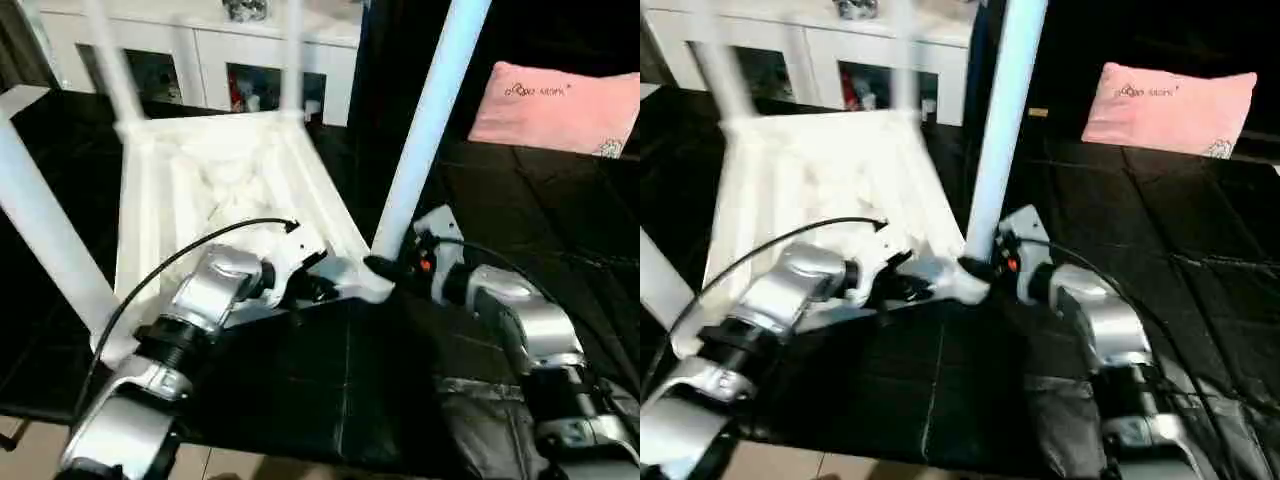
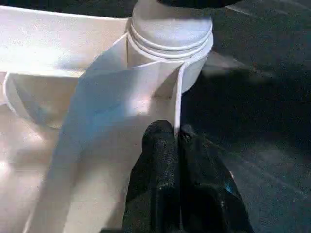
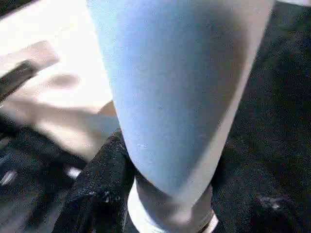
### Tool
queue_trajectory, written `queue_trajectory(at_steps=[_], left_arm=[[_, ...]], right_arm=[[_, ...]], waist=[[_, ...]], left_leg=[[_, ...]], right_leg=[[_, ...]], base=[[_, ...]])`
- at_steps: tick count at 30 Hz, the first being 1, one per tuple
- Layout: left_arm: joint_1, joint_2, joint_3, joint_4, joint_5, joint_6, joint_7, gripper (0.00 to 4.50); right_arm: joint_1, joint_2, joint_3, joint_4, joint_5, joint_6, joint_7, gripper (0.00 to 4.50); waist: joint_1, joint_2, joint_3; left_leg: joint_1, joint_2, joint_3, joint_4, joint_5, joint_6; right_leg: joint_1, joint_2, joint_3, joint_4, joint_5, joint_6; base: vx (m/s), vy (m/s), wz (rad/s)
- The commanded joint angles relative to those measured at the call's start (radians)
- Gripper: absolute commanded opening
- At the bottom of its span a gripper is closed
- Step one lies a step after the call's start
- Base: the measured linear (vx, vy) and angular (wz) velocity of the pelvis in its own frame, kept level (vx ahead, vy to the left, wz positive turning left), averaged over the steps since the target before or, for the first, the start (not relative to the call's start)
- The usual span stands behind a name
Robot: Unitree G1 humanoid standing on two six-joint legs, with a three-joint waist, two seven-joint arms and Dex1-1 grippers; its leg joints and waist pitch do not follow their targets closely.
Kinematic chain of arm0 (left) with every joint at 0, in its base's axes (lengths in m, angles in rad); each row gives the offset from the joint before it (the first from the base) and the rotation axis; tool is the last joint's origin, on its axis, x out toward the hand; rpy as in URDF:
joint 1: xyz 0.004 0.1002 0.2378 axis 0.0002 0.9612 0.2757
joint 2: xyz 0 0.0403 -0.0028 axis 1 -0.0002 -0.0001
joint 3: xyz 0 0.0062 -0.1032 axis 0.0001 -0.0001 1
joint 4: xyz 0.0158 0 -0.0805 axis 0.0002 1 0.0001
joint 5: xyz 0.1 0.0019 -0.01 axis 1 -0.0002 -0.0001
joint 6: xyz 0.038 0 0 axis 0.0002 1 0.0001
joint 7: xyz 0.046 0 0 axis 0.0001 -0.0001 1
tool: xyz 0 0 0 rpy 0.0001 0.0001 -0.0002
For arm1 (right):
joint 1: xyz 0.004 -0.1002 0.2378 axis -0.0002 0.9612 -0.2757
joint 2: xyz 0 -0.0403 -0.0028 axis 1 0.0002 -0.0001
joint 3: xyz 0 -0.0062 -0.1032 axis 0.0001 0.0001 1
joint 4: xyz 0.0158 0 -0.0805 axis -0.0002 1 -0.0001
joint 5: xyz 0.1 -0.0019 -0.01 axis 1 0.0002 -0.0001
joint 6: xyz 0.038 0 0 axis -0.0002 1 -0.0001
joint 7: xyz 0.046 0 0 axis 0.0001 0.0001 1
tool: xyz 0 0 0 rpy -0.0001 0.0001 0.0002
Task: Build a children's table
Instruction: Rotate leg to tighten
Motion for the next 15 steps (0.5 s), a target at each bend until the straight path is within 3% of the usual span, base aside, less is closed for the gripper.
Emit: queue_trajectory(at_steps=[1, 5, 6, 7, 15], left_arm=[[-0.051, -0.087, -0.001, -0.03, -0.04, -0.012, 0.042, 0.0], [-0.059, -0.106, 0.013, -0.028, -0.033, 0.013, 0.087, 0.0], [-0.061, -0.102, 0.016, -0.029, -0.03, 0.015, 0.091, 0.0], [-0.061, -0.102, 0.016, -0.029, -0.03, 0.015, 0.091, 0.0], [-0.076, -0.076, 0.018, -0.003, -0.027, 0.007, 0.078, 0.0]], right_arm=[[-0.011, 0.077, 0.068, 0.073, -0.013, 0.045, -0.075, 1.96], [-0.044, 0.119, 0.055, 0.102, -0.04, 0.036, -0.155, 1.96], [-0.043, 0.123, 0.066, 0.086, -0.032, 0.002, -0.118, 2.5], [-0.043, 0.123, 0.066, 0.086, -0.032, 0.002, -0.118, 2.63], [-0.024, 0.1, 0.063, 0.07, -0.021, -0.027, -0.073, 3.26]], waist=[[0.011, 0.0, -0.067], [0.012, 0.003, -0.067], [0.011, 0.003, -0.067], [0.013, 0.003, -0.067], [0.014, 0.003, -0.066]], left_leg=[[-0.001, 0.017, -0.009, -0.056, -0.14, 0.023], [0.0, 0.022, -0.009, -0.058, -0.136, 0.032], [0.0, 0.023, -0.008, -0.059, -0.139, 0.034], [0.0, 0.022, -0.007, -0.058, -0.141, 0.036], [-0.001, 0.023, -0.007, -0.059, -0.14, 0.043]], right_leg=[[0.06, -0.085, 0.057, -0.095, -0.317, -0.125], [0.061, -0.086, 0.063, -0.089, -0.258, -0.137], [0.061, -0.086, 0.064, -0.086, -0.24, -0.144], [0.062, -0.086, 0.064, -0.087, -0.236, -0.144], [0.065, -0.088, 0.067, -0.086, -0.22, -0.153]], base=[[0.0, 0.0, 0.0], [0.0, 0.0, 0.0], [0.0, 0.0, 0.0], [0.0, 0.0, 0.0], [0.0, 0.0, 0.0]])
